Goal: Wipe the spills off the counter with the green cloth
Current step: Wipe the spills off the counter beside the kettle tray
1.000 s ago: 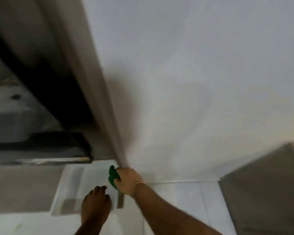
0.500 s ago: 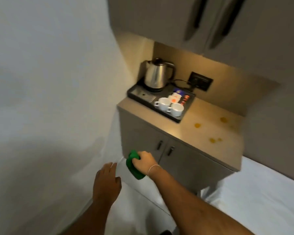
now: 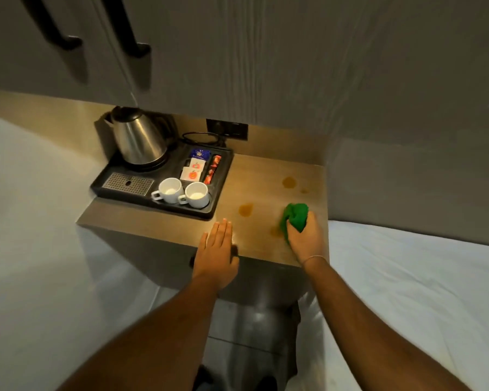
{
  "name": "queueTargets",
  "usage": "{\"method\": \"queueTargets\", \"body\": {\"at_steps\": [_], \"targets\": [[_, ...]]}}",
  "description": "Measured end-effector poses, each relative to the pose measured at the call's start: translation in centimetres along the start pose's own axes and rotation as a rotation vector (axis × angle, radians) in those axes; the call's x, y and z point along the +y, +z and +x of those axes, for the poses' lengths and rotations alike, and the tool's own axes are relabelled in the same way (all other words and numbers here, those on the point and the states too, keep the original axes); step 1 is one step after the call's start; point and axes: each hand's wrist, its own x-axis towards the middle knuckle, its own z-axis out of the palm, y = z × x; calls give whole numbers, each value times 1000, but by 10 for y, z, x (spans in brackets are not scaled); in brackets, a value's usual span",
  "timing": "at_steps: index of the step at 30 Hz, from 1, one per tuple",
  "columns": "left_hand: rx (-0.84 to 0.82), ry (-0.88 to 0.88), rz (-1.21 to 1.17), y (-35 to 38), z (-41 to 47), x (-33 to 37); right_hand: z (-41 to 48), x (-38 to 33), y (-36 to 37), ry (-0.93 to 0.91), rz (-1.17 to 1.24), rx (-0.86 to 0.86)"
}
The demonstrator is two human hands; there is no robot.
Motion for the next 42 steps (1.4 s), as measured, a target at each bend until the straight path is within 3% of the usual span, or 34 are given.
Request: {"method": "queueTargets", "body": {"at_steps": [8,14,17,21,25,29,34,39,42], "targets": [[-149,-7,20,28,55,-13,37,50,72,-66,-519,-123],[-177,-60,-35,39,59,-27,-9,76,63,-433,-665,-330],[-173,-35,-83,40,60,-30,-10,93,44,-368,-684,-257],[-172,5,-72,42,60,-47,32,64,67,-190,-632,-87],[-194,25,-98,40,60,-52,66,23,127,-313,-638,-231],[-241,26,-95,34,59,-51,2,25,139,-470,-622,-414],[-235,29,-87,35,57,-51,-30,33,137,-473,-620,-394],[-233,11,-98,37,60,-51,58,-8,173,-432,-661,-317],[-255,5,-48,39,60,-55,137,-10,154,-399,-710,-254]]}}
